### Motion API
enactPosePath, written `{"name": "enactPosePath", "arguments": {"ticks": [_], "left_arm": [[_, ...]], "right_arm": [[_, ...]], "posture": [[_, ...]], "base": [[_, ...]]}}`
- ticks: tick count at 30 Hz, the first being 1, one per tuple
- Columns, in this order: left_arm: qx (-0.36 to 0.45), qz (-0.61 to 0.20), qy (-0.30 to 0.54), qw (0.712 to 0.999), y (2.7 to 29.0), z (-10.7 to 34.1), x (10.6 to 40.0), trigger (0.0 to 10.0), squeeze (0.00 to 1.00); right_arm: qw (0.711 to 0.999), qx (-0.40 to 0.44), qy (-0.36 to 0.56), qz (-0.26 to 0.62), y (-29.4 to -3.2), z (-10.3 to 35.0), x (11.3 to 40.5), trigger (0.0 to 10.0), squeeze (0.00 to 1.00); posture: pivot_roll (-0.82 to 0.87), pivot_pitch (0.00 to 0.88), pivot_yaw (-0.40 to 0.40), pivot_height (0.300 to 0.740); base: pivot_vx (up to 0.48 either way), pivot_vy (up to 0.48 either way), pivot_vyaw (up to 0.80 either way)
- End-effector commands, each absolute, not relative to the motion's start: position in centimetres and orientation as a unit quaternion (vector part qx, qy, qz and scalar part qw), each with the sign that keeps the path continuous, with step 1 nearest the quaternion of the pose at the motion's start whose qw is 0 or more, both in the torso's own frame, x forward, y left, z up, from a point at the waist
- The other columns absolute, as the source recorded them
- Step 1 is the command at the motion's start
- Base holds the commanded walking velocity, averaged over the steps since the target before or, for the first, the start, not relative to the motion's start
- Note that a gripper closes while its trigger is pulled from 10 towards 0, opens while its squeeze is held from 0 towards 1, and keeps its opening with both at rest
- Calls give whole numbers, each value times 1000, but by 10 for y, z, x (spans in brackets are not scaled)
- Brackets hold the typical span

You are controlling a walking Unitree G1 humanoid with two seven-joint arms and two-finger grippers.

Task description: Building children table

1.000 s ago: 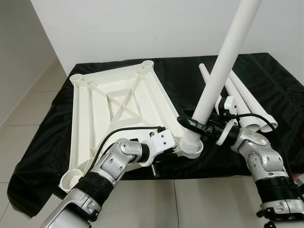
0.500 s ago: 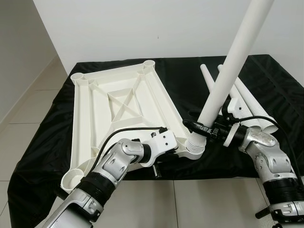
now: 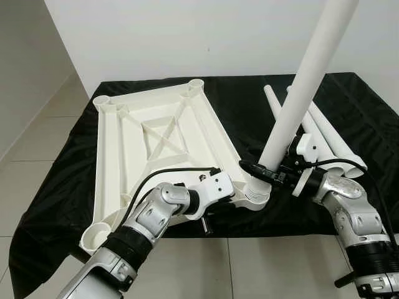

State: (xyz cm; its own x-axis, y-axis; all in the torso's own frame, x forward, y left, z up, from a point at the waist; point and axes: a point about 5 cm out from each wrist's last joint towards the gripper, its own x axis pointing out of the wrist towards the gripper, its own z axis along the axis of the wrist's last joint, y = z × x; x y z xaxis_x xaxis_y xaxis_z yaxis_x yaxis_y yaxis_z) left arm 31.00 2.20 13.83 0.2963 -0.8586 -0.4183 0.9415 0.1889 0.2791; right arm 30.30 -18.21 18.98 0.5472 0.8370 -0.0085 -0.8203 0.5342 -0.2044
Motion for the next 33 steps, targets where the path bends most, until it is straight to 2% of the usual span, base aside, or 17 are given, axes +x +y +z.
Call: {"name": "enactPosePath", "arguments": {"ticks": [1, 12, 15, 16, 21, 33], "left_arm": [[255, -519, 61, 814, 37, 151, 325, 10000, 0], [257, -519, 62, 813, 38, 151, 326, 10000, 0], [258, -520, 61, 812, 38, 152, 325, 10000, 0], [257, -519, 60, 813, 39, 152, 324, 10000, 0], [257, -519, 60, 813, 40, 153, 323, 10000, 0], [256, -515, 63, 816, 43, 152, 322, 10000, 0]], "right_arm": [[874, -83, 64, 474, -183, 140, 291, 10000, 0], [882, -58, 47, 465, -171, 138, 288, 10000, 0], [893, -48, 30, 447, -170, 142, 292, 10000, 0], [904, -32, 12, 425, -171, 148, 297, 10000, 0], [913, -25, -5, 407, -171, 156, 302, 10000, 0], [913, -72, -2, 401, -166, 172, 310, 10000, 0]], "posture": [[-138, 93, 92, 740], [-137, 92, 95, 740], [-133, 100, 98, 740], [-129, 107, 96, 740], [-125, 113, 93, 740], [-116, 129, 94, 740]], "base": [[0, 0, 0], [0, 0, 0], [0, 0, 0], [0, 0, 0], [0, 0, 0], [0, 0, 0]]}}
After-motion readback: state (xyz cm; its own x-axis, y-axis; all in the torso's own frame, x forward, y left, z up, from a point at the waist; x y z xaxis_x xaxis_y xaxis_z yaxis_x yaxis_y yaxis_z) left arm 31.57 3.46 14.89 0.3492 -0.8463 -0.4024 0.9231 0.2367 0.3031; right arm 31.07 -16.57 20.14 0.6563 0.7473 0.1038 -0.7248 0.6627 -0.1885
